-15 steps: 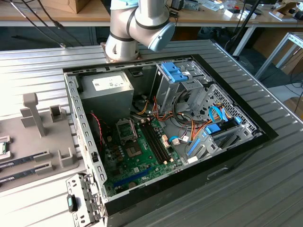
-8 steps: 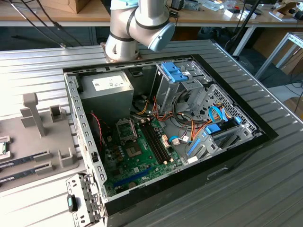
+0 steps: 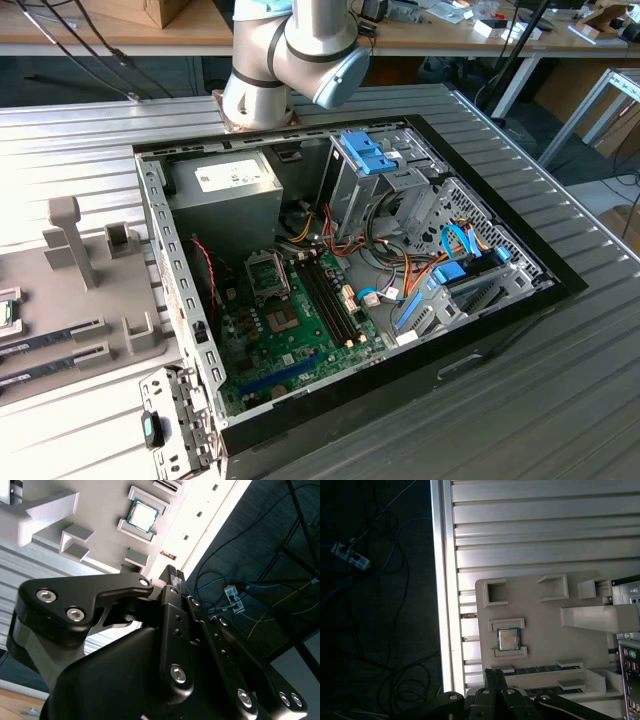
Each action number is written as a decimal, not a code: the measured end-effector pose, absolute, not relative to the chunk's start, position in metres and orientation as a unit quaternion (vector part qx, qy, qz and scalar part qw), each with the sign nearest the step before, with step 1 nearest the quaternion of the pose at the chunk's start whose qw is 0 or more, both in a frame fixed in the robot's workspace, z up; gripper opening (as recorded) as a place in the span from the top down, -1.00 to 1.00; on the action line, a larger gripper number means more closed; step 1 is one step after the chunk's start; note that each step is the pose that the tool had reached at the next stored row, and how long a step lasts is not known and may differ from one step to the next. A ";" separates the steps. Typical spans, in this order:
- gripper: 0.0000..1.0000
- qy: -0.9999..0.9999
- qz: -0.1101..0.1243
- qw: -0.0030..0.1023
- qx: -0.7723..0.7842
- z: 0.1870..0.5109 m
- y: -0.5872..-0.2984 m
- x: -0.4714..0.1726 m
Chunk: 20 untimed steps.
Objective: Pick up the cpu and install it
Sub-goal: 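Reach for the cpu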
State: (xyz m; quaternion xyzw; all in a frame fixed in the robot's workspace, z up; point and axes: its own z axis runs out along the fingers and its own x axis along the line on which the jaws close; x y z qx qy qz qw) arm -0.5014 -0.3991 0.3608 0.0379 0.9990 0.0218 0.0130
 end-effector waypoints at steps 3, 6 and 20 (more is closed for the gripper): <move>0.80 0.999 0.022 0.013 0.038 0.360 -0.399 -0.501; 0.80 0.999 0.022 0.013 0.038 0.358 -0.399 -0.501; 0.80 0.999 0.022 0.013 0.038 0.354 -0.399 -0.501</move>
